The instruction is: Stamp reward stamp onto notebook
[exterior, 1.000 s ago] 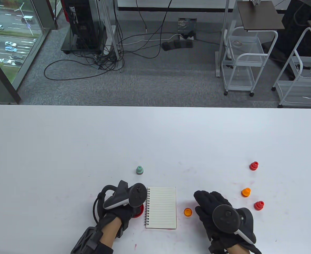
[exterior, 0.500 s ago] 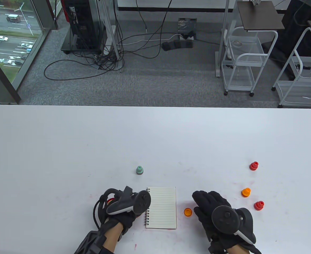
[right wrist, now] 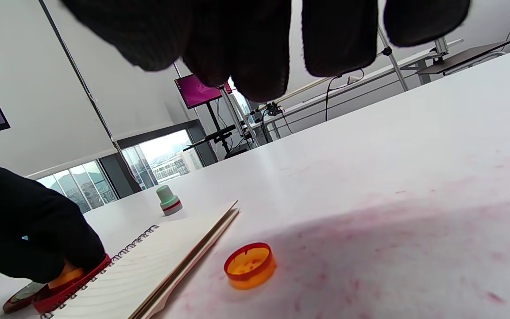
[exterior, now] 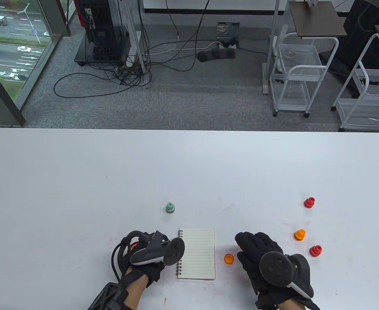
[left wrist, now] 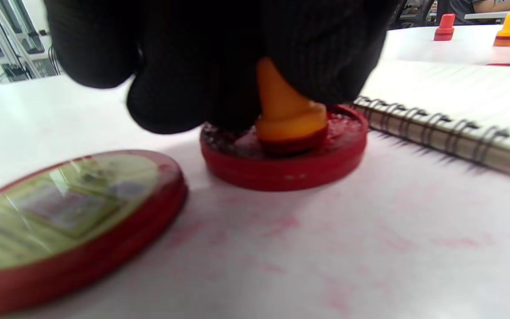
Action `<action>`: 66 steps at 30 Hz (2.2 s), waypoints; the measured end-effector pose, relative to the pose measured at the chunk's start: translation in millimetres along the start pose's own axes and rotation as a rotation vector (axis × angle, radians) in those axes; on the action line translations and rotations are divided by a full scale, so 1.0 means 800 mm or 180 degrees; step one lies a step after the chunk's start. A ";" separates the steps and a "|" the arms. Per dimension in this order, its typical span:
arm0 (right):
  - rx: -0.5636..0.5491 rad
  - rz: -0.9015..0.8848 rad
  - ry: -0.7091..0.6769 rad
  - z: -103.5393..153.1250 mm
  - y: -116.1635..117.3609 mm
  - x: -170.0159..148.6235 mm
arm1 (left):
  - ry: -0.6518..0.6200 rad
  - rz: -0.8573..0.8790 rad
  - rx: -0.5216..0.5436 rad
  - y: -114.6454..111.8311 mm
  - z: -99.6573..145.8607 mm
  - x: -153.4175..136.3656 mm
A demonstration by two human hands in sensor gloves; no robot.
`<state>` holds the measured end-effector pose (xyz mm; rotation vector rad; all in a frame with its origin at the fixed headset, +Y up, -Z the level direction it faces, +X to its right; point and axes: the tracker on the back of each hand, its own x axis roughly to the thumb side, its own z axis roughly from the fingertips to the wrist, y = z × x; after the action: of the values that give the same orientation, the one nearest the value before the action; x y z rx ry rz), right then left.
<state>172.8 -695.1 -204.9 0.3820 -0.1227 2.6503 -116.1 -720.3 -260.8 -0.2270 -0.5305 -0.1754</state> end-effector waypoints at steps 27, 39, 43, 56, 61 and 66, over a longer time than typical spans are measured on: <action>-0.0096 0.0029 -0.0011 -0.002 -0.010 -0.001 | -0.0465 -0.0246 0.0288 0.058 -0.069 0.031; -0.0098 0.0003 -0.0071 -0.003 -0.012 0.002 | -0.0535 -0.0473 0.0217 0.044 -0.086 0.041; -0.0069 0.0000 -0.0119 -0.003 -0.011 0.004 | -0.0547 -0.0551 0.0192 0.040 -0.089 0.044; 0.0012 -0.0023 -0.0180 -0.003 -0.010 0.007 | -0.0501 -0.0536 -0.0583 0.058 -0.137 0.050; 0.0059 -0.0032 -0.0171 -0.003 -0.010 0.007 | -0.0406 -0.0361 -0.0815 0.060 -0.151 0.042; 0.0054 -0.0084 -0.0232 -0.001 -0.013 0.007 | -0.0350 -0.0260 -0.1078 0.060 -0.164 0.039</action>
<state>172.7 -683.2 -203.8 0.4829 -0.1175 2.6137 -16.0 -711.0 -362.6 -0.5477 -0.6184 -0.3343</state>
